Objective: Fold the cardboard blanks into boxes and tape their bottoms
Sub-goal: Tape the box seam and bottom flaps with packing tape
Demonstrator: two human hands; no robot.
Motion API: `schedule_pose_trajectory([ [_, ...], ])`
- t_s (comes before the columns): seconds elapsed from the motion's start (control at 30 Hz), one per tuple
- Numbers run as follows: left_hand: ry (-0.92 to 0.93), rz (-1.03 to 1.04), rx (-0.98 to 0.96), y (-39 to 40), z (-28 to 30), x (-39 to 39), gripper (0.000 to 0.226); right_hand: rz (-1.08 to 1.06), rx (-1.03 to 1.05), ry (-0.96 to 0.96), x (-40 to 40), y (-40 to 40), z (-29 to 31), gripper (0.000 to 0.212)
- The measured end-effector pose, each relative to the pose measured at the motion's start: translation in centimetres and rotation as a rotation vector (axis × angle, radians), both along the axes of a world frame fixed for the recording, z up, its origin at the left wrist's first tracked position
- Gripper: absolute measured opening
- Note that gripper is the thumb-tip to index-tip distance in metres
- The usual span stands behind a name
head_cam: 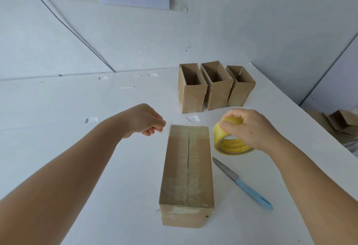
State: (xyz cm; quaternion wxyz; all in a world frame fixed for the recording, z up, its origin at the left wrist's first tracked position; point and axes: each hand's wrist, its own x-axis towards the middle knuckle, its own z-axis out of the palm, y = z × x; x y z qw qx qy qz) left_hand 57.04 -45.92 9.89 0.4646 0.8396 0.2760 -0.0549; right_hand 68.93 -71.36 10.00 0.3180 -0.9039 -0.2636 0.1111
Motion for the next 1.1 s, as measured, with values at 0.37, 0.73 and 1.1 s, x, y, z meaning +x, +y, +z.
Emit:
schedule_pose_trajectory([
  [0.37,0.017,0.007,-0.043,0.4,-1.9,0.1,0.007,0.042,-0.008,0.049,0.8,0.1,-1.1,0.014],
  [0.73,0.038,0.014,-0.272,-0.4,-4.2,0.0,0.013,-0.006,0.117,0.167,-0.5,0.7,-3.8,0.005],
  [1.1,-0.151,0.076,-0.118,-3.2,-4.8,-1.4,0.048,-0.036,0.13,0.144,-1.2,0.9,-3.7,0.005],
])
